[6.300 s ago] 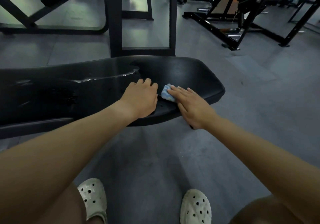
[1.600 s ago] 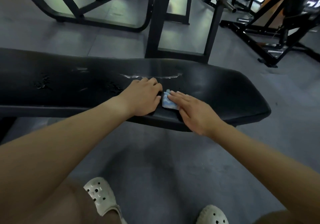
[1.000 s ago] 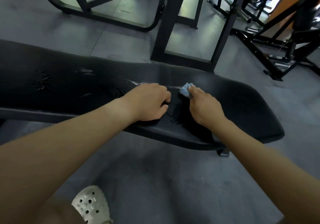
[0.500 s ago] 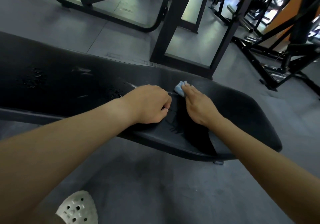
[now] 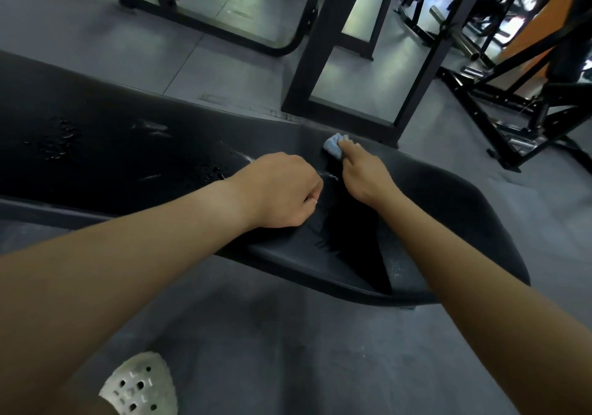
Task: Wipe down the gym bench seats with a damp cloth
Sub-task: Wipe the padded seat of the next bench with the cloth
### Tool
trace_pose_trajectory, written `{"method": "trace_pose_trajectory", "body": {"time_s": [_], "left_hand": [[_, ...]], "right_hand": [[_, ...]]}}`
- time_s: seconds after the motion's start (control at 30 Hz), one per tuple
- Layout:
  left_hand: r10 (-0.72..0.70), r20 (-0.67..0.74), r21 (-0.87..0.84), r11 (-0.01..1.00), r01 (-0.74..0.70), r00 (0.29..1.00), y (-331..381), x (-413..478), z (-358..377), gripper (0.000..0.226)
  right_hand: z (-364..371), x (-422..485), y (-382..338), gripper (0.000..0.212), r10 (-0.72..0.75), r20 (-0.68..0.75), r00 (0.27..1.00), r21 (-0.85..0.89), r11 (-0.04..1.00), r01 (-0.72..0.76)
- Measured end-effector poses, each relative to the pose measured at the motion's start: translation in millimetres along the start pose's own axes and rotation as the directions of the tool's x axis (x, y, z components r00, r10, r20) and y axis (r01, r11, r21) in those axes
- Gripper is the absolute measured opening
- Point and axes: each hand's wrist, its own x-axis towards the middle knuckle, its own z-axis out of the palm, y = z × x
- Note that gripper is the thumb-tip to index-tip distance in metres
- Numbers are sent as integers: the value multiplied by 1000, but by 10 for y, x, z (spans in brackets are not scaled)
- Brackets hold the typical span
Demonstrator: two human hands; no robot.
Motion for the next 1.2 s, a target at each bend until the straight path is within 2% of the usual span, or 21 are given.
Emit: {"method": "trace_pose_trajectory", "body": {"time_s": [0.1,0.17,0.3,0.4,0.47,0.57,0.77,0.97,1.2], "left_hand": [[4,-13,4,1000,-4,1000,-7,-17,10,26],[7,-21,-1,1000,-8,1000,-19,-33,13,26],[2,-9,-17,1000,-2,1000,-34,-55,21,25],[-3,-5,-5,1000,3,1000,-31,-69,31,25],[-5,-7,-1,1000,5,1000,-36,-69,32,25],[-4,-6,2,1000,4,1000,-43,-50,22,26],[21,-62,23,1000,-20,998,-36,-4,49,27],[44,-57,39,998,-42,997,-41,-84,66,27],[108,-16,119,987,-106,994,-52,-315,186,41]], "right_hand": [[28,-398,30,54,-121,-15,993,-12,993,121],[24,-499,74,54,-147,-14,989,-37,988,147],[-26,-153,130,56,-46,-28,999,-92,995,43],[-59,145,76,57,107,-36,994,-11,994,-107],[-55,205,9,57,158,-46,986,65,986,-155],[-31,108,-51,57,180,-65,981,140,975,-170],[32,64,-109,56,180,-66,982,148,975,-168],[-31,152,-135,60,106,-3,994,82,991,-105],[108,-569,-103,56,-77,-4,997,88,993,77]]}}
